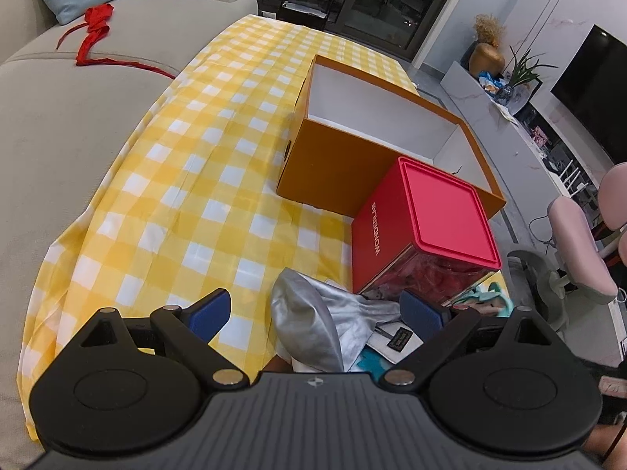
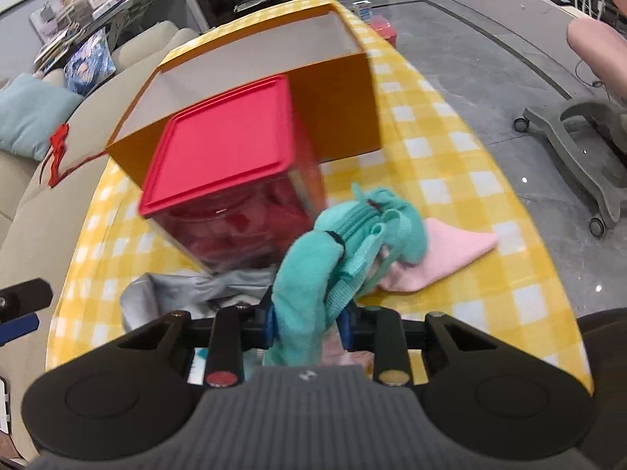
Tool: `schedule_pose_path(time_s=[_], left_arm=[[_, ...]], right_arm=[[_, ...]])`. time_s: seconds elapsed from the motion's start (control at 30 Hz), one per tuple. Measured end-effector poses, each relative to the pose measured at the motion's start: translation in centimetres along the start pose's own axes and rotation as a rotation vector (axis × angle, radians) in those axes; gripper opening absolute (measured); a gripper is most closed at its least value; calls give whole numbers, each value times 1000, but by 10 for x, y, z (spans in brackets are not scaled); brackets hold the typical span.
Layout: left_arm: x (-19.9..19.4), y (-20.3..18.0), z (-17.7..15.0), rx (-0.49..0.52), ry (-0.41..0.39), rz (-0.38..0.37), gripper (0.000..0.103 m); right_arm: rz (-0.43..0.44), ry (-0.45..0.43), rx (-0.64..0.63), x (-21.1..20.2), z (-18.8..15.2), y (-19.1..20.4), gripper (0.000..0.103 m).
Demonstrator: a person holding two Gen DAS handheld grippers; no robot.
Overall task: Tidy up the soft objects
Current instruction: 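Grasp the teal plush bag with the right gripper, then grasp the silver fabric piece with the left gripper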
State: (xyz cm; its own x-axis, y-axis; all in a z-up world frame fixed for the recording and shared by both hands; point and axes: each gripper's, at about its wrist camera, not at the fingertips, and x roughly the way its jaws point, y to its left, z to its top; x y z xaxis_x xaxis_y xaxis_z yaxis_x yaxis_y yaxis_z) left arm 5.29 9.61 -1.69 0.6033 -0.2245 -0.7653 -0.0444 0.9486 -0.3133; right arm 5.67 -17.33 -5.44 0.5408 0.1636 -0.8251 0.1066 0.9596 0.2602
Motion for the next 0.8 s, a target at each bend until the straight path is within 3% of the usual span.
schedule_pose_path(time_s=[0.13, 0.43, 0.63, 0.8], left_arm=[[2, -3, -2, 13, 10, 17, 103], [13, -8, -6, 63, 36, 101, 103], [22, -5, -4, 63, 69, 128, 103], [28, -3, -5, 46, 89, 114, 103]], right_arm=[[30, 6, 49, 4, 2, -24, 31], [82, 7, 78, 24, -1, -31, 27], [133, 9, 126, 11, 5, -43, 26], [230, -32, 164, -13, 14, -52, 26]])
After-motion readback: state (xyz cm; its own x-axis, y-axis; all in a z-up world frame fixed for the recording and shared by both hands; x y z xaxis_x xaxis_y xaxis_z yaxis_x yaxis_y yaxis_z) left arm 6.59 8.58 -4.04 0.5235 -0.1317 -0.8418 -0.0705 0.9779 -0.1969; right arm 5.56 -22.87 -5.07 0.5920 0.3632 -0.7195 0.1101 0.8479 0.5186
